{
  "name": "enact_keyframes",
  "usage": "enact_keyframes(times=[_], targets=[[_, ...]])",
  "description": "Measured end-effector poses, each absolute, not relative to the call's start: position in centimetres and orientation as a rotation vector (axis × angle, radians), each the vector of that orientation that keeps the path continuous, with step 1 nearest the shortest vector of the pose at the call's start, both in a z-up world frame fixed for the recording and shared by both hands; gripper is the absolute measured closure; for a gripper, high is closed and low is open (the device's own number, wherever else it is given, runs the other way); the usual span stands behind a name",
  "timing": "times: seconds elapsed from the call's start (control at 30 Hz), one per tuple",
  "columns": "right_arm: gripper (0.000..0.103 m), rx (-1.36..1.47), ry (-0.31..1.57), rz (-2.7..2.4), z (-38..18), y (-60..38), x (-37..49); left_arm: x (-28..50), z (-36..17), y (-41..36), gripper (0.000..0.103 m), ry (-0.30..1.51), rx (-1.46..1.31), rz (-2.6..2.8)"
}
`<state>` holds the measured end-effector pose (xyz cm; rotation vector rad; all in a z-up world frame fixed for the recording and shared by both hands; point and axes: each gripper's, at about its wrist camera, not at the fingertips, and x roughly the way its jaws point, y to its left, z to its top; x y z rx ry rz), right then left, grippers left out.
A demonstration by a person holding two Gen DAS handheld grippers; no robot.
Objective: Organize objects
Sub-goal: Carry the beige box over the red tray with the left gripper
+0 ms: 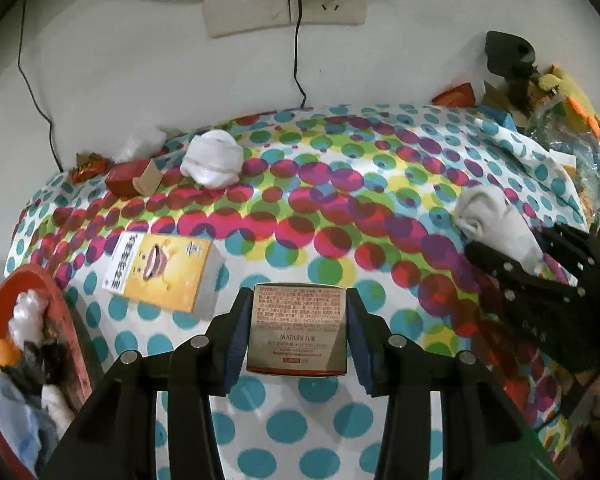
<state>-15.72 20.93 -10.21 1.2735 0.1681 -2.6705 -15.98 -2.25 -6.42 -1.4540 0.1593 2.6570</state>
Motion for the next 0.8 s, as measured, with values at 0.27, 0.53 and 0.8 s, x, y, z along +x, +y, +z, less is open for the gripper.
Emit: enact_keyframes(times=[0.27, 0.53, 0.8], targets=[[0.061, 1.274, 0.170, -2.672, -10.3, 20.8, -15.7, -13.9, -6.2, -2.7, 0.062, 0.148, -1.484, 2.682], [0.061, 1.275, 0.170, -2.672, -10.3, 20.8, -15.7, -11.8, -4.8, -2.7, 0.062, 0.132, -1.459, 2.704], [0.061, 1.275, 0.171, -2.673, -10.3, 20.7, -15.7, -9.5, -2.6, -4.1, 0.062, 0.123, -1.428, 2.740]])
